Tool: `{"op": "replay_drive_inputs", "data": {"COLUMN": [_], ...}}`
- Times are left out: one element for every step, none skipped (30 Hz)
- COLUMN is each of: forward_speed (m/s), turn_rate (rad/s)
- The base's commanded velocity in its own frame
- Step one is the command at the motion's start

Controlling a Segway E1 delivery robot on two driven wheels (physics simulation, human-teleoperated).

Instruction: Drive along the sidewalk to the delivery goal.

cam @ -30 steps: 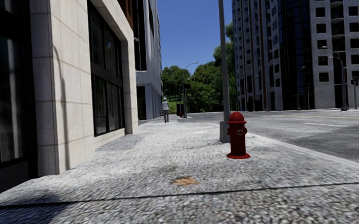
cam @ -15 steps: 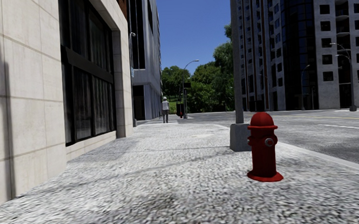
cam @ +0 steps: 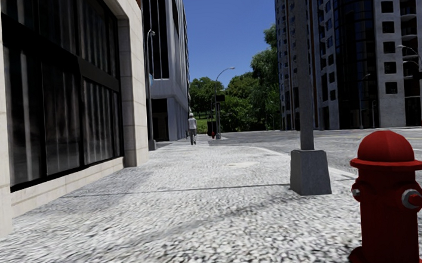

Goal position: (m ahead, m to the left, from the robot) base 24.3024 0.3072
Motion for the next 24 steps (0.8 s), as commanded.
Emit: {"op": "replay_drive_inputs", "data": {"forward_speed": [2.0,2.0,2.0,2.0,2.0,2.0,2.0,2.0,2.0,2.0,2.0,2.0,2.0,2.0,2.0,2.0,2.0,2.0,2.0,2.0,2.0,2.0,2.0,2.0], "turn_rate": [0.0,0.0,0.0,0.0,0.0,0.0,0.0,0.0,0.0,0.0,0.0,0.0,0.0,0.0,0.0,0.0,0.0,0.0,0.0,0.0,0.0,0.0,0.0,0.0]}}
